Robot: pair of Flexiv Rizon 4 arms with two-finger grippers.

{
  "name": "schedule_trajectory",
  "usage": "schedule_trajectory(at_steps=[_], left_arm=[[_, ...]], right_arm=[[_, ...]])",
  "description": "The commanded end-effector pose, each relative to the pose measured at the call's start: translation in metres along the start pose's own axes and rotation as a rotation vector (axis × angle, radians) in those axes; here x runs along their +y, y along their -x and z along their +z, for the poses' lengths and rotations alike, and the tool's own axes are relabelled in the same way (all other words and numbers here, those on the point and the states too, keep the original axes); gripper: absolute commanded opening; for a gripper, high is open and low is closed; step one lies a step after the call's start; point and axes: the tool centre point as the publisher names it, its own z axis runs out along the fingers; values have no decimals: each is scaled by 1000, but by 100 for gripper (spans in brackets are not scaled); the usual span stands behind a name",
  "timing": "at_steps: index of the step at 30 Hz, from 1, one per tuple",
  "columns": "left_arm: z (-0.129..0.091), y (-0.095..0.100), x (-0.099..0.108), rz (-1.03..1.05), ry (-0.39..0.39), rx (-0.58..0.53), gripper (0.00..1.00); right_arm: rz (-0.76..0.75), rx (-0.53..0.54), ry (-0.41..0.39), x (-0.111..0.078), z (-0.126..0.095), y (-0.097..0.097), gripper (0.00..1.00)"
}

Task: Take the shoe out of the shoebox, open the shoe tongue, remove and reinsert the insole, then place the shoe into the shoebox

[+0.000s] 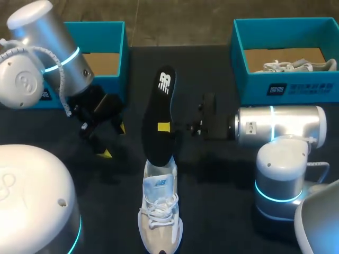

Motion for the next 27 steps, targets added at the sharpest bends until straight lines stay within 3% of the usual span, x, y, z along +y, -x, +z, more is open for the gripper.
schedule_trajectory(at_steps=[1,7,13,27], left_arm=[[-1,-4,1,1,0,-7,100],[-1,-4,1,1,0,-7,100],[14,-12,2,24,5,50,100],[36,-18,8,16,12,116,100]], right_arm=[[0,-4,1,0,2,-1,0],[-35,-5,-19,-4,9,0,0],[-103,29,-24,-16,14,-2,0],[-119,43,-20,-19,23,-8,0]])
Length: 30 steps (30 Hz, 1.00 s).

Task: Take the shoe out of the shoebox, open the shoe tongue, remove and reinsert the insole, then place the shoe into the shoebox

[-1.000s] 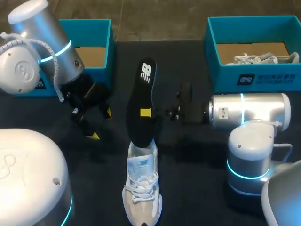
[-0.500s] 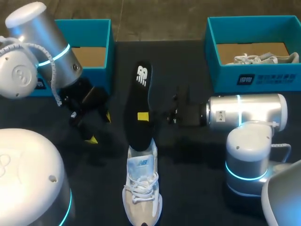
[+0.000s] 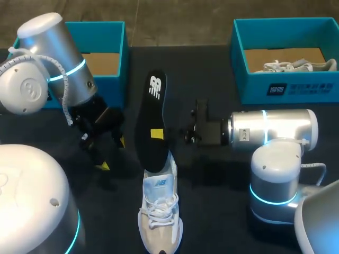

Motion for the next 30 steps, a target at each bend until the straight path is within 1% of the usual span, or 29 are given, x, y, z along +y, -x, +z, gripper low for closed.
schedule_trajectory(at_steps=[1,7,14,20,30], left_arm=[[8,3,-2,12,9,21,100],[13,3,-6,16,17,21,100],[15,-1,-5,19,6,14,100],[18,-5,-8,16,24,10,100],[19,-6,-9,18,29,6,100]], right_arm=[[3,-6,-1,-3,7,0,0],[9,-5,1,-10,10,1,0],[-4,-3,1,-14,14,1,0],[-5,-5,-6,-18,14,1,0],[5,-11,-1,-27,14,3,0]])
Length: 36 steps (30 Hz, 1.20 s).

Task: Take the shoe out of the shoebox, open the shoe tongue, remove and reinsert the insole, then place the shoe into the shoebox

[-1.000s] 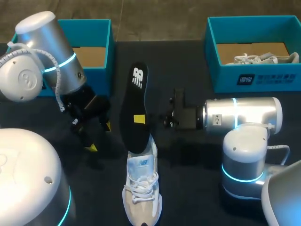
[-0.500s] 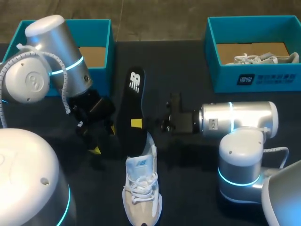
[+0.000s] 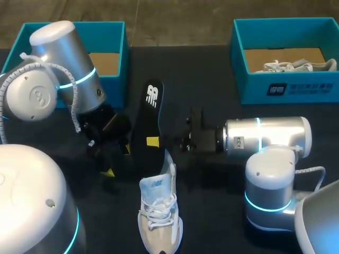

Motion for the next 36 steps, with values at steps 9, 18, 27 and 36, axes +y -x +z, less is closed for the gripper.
schedule_trajectory(at_steps=[9,18,27,36], left_arm=[[0,-2,0,0,1,-3,100],[0,-2,0,0,1,-3,100],[0,-2,0,0,1,-3,100],[0,-3,-1,-5,6,-16,100]], right_arm=[[11,-10,19,-17,2,2,0],[3,-19,25,-23,4,2,0],[-21,-8,20,-9,2,3,0],[-40,-15,1,11,-5,7,0]])
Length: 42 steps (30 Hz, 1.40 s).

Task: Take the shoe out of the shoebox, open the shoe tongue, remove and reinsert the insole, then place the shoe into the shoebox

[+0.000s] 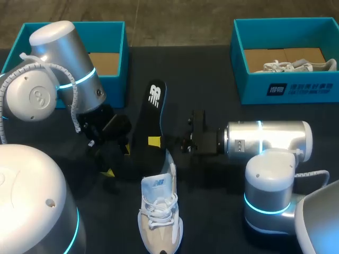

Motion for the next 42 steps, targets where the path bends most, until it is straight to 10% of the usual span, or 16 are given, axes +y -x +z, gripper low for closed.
schedule_trajectory(at_steps=[1,42], left_arm=[[0,-3,-2,-4,8,-19,100],[3,-10,-9,-54,10,-91,100]], right_arm=[[2,-1,-28,8,-2,1,0],[8,-34,-8,5,-23,19,0]])
